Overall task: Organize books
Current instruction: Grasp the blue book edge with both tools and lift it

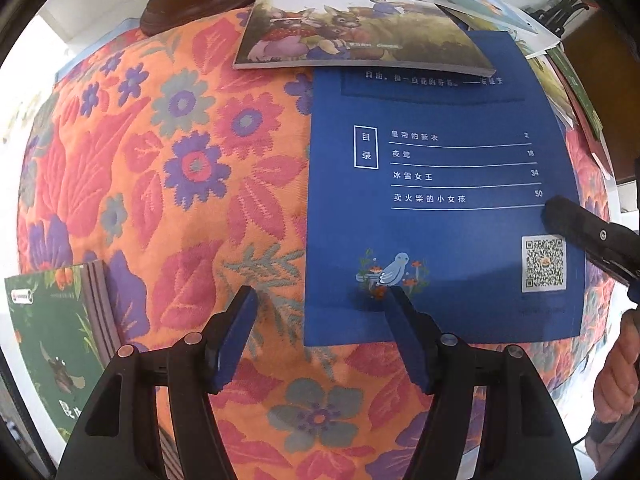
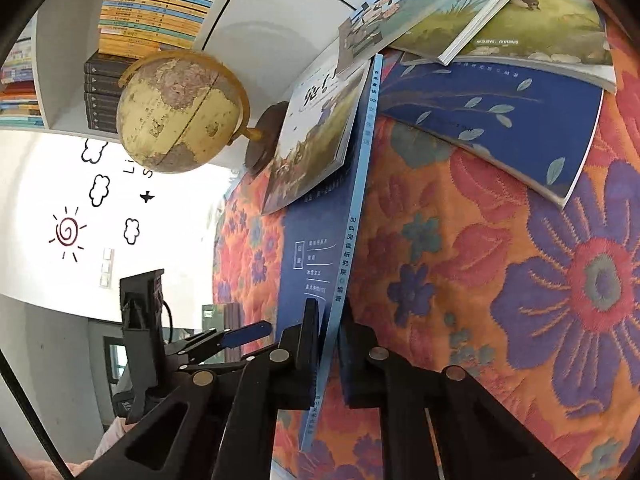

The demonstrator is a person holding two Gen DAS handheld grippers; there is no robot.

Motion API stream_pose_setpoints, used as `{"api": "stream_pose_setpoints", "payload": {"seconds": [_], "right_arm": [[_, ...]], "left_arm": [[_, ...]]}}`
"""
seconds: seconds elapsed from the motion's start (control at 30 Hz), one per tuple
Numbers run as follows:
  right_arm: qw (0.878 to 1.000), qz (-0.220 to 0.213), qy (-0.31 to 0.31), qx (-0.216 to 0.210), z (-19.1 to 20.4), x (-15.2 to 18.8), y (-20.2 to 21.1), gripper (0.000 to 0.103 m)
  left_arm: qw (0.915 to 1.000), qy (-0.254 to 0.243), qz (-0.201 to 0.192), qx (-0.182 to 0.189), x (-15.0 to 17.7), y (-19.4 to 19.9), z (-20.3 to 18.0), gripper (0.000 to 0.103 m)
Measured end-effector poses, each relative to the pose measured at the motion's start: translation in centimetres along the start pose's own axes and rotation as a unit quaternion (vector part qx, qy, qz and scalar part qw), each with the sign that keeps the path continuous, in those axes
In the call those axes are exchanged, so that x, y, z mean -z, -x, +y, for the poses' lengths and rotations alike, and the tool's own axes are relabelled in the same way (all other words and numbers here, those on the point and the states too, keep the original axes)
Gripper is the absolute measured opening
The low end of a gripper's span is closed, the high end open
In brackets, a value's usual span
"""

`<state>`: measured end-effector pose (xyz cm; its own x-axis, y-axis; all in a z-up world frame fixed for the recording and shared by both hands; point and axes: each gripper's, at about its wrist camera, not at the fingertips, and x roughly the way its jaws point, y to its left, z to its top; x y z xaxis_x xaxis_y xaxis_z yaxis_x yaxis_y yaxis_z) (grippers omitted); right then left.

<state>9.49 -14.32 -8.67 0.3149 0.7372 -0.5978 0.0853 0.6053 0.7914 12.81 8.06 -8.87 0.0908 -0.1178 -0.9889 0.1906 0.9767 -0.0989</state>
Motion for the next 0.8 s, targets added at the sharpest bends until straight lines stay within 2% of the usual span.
{"api": "stream_pose_setpoints", "payload": {"seconds": [0.23, 0.37, 0.47, 0.57, 0.63, 0.67, 0.7, 0.73, 0.8], "right_arm": [[0.998, -0.019, -0.052, -0.041, 0.1, 2.1, 1.9, 0.007], [0.998, -0.038, -0.045, -0.038, 1.6, 3.7, 5.2, 0.007], [0.998, -0.056, -0.017, -0.024, 3.7, 5.1, 8.7, 0.007], [0.997, -0.071, 0.031, 0.021, 6.8, 7.2, 12.5, 0.007], [0.99, -0.073, 0.084, 0.086, 9.4, 9.0, 14.1, 0.007], [0.983, -0.069, 0.112, 0.128, 10.5, 9.9, 14.4, 0.007], [0.969, -0.059, 0.145, 0.191, 11.9, 10.9, 14.2, 0.007], [0.962, -0.047, 0.156, 0.219, 12.4, 11.5, 13.8, 0.007], [0.962, -0.021, 0.149, 0.226, 12.1, 12.4, 12.4, 0.007]], "left_arm": [[0.9999, -0.008, -0.002, 0.011, 1.5, 1.1, 0.0, 0.065], [0.9986, -0.03, -0.008, 0.044, 2.8, 2.1, -2.1, 0.064], [0.9951, -0.04, -0.013, 0.089, 3.6, 2.8, -4.4, 0.062], [0.986, -0.05, -0.024, 0.157, 4.4, 3.8, -7.7, 0.061], [0.9786, -0.067, -0.031, 0.192, 5.3, 4.6, -10.0, 0.061], [0.9764, -0.078, -0.032, 0.199, 5.8, 4.8, -10.8, 0.061], [0.9753, -0.087, -0.033, 0.2, 6.4, 5.1, -11.3, 0.061], [0.9759, -0.095, -0.034, 0.193, 7.2, 5.3, -11.5, 0.061], [0.9803, -0.097, -0.029, 0.17, 8.6, 5.1, -10.8, 0.061]]}}
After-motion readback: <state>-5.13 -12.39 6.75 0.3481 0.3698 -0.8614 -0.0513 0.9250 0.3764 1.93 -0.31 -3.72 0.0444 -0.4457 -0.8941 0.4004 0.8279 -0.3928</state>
